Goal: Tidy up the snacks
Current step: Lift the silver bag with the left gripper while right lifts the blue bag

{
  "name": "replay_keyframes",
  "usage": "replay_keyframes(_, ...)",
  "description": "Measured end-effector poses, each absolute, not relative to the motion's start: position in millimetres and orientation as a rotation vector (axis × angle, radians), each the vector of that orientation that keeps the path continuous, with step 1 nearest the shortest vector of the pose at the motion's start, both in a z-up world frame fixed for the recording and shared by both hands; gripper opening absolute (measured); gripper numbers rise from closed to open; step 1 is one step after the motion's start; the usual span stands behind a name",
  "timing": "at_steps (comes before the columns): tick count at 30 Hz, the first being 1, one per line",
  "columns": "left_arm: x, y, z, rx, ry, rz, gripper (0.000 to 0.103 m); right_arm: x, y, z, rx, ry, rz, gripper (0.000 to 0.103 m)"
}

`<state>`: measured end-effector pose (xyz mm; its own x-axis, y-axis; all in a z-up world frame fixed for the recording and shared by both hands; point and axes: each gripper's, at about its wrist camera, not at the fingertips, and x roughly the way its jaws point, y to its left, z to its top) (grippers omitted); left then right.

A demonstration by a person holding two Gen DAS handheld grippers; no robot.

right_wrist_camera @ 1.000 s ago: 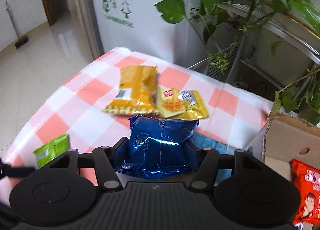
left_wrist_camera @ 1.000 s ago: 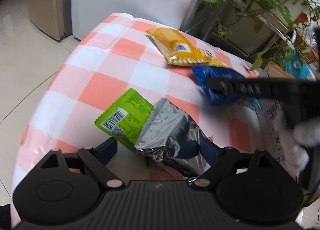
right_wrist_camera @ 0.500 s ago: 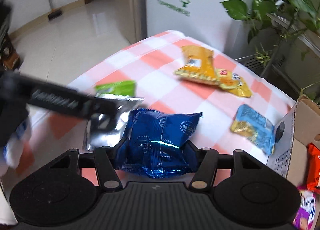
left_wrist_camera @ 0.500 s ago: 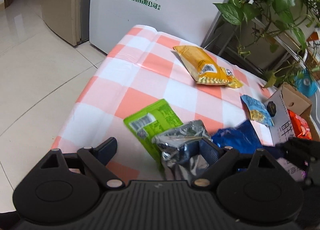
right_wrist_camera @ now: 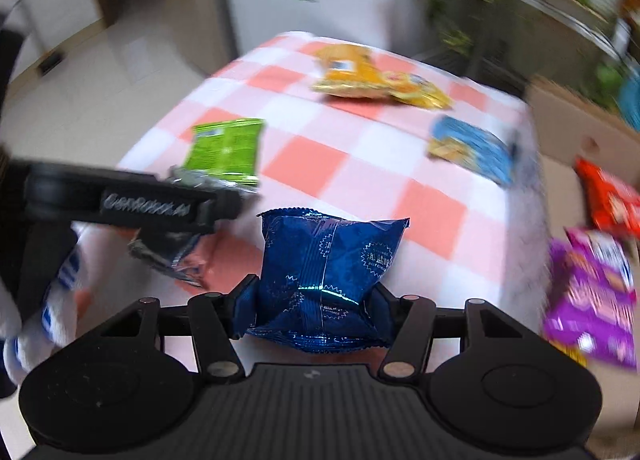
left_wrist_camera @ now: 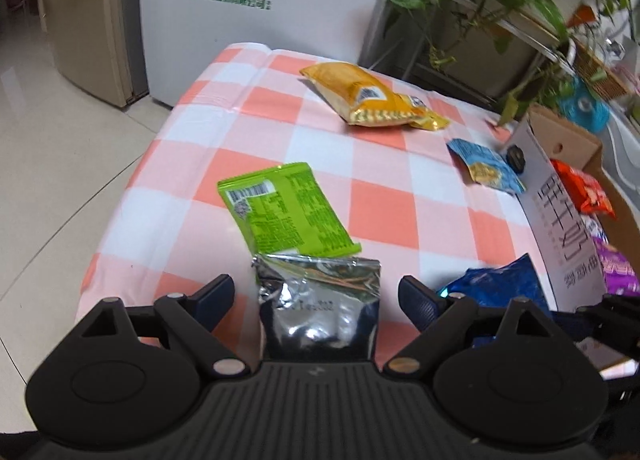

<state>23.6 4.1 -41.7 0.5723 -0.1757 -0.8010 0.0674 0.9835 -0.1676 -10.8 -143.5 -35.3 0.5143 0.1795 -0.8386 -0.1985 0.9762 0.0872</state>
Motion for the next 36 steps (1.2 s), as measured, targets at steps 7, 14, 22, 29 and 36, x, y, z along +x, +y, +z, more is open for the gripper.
replay_keyframes(7,19,-4,-54,-0.025,0.969,-0.157,0.089,-7,-154,-41,0.051,1.025,0.213,0.069)
replay_keyframes(14,19,-9,-64,0.081,0.953,-0.128,0.103,-3,-153,-46,0.04,1.038,0.188,0.082)
replay_keyframes(22,20,-9,-64,0.082,0.962,-0.128,0.103,5,-152,-52,0.027,1.055,0.171,0.084)
replay_keyframes(29,21,-10,-65,0.078,0.963,-0.12,0.103,7,-151,-52,0.025,1.054,0.176,0.084)
replay_keyframes(36,19,-9,-64,0.086,0.961,-0.136,0.103,6,-153,-51,0.039,1.038,0.19,0.082)
